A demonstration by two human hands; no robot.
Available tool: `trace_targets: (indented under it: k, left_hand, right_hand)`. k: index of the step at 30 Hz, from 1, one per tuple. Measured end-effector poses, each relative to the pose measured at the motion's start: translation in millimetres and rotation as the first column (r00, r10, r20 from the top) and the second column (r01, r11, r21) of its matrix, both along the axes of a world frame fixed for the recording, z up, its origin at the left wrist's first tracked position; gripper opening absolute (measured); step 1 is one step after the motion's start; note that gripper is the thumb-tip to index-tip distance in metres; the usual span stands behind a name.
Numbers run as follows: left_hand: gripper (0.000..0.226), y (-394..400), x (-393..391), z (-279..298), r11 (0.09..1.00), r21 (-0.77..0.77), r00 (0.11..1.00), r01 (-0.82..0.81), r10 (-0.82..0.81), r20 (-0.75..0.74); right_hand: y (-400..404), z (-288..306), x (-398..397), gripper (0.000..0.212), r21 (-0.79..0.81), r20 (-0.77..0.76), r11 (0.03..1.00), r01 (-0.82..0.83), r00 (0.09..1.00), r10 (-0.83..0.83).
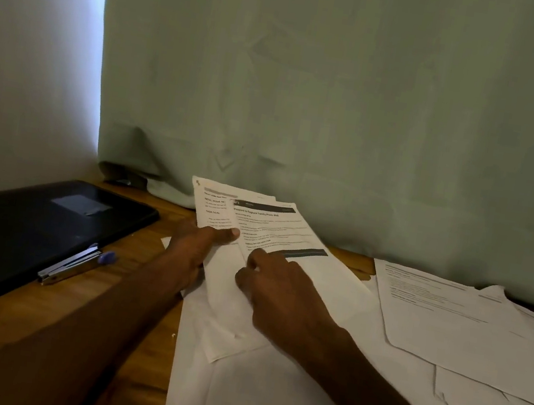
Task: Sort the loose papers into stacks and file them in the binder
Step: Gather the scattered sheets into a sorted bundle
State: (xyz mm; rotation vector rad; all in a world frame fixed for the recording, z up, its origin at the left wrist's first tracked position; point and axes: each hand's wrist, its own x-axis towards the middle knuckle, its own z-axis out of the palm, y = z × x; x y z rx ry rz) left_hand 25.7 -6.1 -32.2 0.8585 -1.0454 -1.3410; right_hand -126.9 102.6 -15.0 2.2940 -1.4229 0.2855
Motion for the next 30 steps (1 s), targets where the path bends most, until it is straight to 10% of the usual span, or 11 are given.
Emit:
trace_targets:
  k: [8, 13, 17, 27, 30]
  left_hand:
    - [0.041, 1, -1, 3, 0.991, -0.031, 0.991, -0.132, 0.133, 0.027]
    - [0.04, -1, 6, 9, 0.991, -0.056, 0.992, -0.119, 0.117, -0.04]
    - [0.04, 0, 12, 15, 0.993, -0.082, 0.993, -0.09, 0.083, -0.086]
    - [0.038, 9, 13, 27, 0.988, -0.13, 0.988, -0.084, 0.065, -0.143]
    - [0.042, 10, 13, 26, 0.994, -0.11, 0.98, 0.01, -0.032, -0.197]
  right_hand:
    - [-1, -6, -7, 0.033, 0.034, 0.231, 0.995, -0.095, 0.969, 0.084]
    - [-4, -8, -22, 0.132, 0.069, 0.772, 0.995, -0.079, 0.636, -0.003]
    - [-15, -3, -43, 0.049, -0.076, 0.79, 0.987, 0.144, 0.612, -0.029]
    - [-29, 14, -104, 0.06, 0.047, 0.891, 0.883, 0.467, 0.38, -0.249]
    - [-27, 17, -109, 0.026, 0.176, 0.921, 0.91, 0.375, 0.265, -0.287]
